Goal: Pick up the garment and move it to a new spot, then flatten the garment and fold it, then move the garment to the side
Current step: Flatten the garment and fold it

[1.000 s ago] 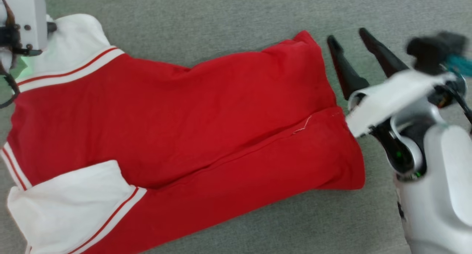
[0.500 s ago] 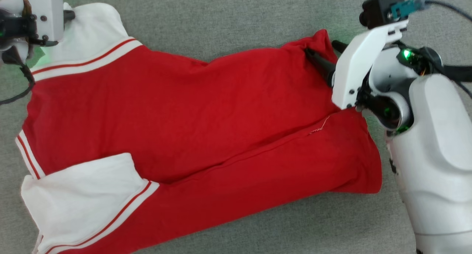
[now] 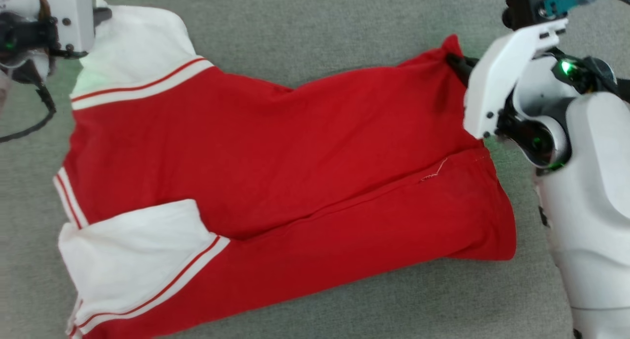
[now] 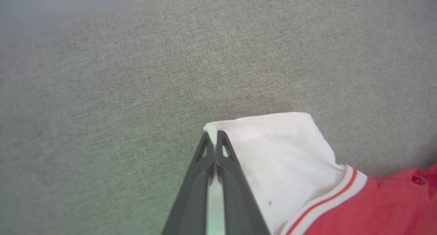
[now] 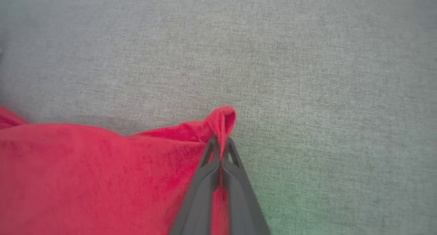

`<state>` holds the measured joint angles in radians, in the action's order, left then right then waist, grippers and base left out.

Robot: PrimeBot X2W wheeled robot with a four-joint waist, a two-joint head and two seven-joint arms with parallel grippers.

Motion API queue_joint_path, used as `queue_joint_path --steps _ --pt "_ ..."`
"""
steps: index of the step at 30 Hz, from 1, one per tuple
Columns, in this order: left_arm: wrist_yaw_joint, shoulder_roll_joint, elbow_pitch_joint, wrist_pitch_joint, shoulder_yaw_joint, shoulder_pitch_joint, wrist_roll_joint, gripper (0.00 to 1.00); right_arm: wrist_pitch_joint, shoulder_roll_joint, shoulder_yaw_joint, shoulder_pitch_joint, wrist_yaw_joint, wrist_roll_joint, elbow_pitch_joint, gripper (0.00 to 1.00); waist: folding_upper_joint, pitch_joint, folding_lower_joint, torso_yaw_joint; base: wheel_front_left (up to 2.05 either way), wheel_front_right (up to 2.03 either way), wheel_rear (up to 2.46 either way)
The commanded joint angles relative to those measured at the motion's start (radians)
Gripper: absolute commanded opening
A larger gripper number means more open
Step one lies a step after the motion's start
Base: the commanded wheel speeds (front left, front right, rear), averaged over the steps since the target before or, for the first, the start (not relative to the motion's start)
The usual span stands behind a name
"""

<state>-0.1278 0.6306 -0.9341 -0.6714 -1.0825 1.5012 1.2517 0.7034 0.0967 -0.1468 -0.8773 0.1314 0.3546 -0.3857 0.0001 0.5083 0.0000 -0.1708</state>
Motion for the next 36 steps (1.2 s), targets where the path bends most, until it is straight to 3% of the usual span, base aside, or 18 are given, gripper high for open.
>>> queue_joint_path --steps 1,8,12,16,20,21,27,32,36 --pt "-0.003 0.008 0.014 -0.002 0.006 0.009 0.012 0.0 -0.007 0.016 -0.011 0.02 -0.002 0.006 0.016 0.0 -0.0001 -0.033 0.0 0.028 0.0 0.0 0.0" --pt "0.0 0.061 0.145 -0.021 -0.007 -0.029 0.011 0.0 -0.006 0.105 -0.018 0.139 -0.002 0.054 0.123 0.0 -0.0001 -0.116 0.0 0.091 0.0 0.0 0.0" --pt "0.043 0.126 0.286 -0.023 -0.013 -0.082 0.014 0.0 0.015 0.149 -0.004 0.225 -0.002 0.081 0.196 0.0 -0.0001 -0.164 0.0 0.124 0.0 0.0 0.0" --pt "0.124 0.216 0.498 -0.027 -0.012 -0.169 0.039 0.0 0.037 0.175 0.016 0.321 -0.002 0.098 0.262 0.0 -0.0001 -0.207 0.0 0.153 0.0 0.0 0.0" --pt "0.237 0.328 0.758 -0.032 -0.023 -0.283 0.068 0.0 0.063 0.197 0.038 0.412 -0.002 0.117 0.319 0.0 -0.0001 -0.235 0.0 0.174 0.0 0.0 0.0" --pt "0.237 0.328 0.758 -0.032 -0.023 -0.283 0.068 0.0 0.063 0.197 0.038 0.412 -0.002 0.117 0.319 0.0 -0.0001 -0.235 0.0 0.174 0.0 0.0 0.0" --pt "0.384 0.442 1.055 0.01 -0.056 -0.468 0.13 0.0 0.097 0.203 0.064 0.519 -0.002 0.13 0.353 0.0 -0.0001 -0.252 0.0 0.187 0.0 0.0 0.0" --pt "0.423 0.446 1.112 0.052 -0.084 -0.573 0.176 0.0 0.107 0.189 0.063 0.563 -0.002 0.13 0.331 0.0 -0.0001 -0.259 0.0 0.183 0.0 0.0 0.0" --pt "0.405 0.402 1.059 0.07 -0.102 -0.622 0.204 0.0 0.105 0.174 0.055 0.553 -0.002 0.132 0.291 0.0 -0.0001 -0.264 0.0 0.176 0.0 0.0 0.0"
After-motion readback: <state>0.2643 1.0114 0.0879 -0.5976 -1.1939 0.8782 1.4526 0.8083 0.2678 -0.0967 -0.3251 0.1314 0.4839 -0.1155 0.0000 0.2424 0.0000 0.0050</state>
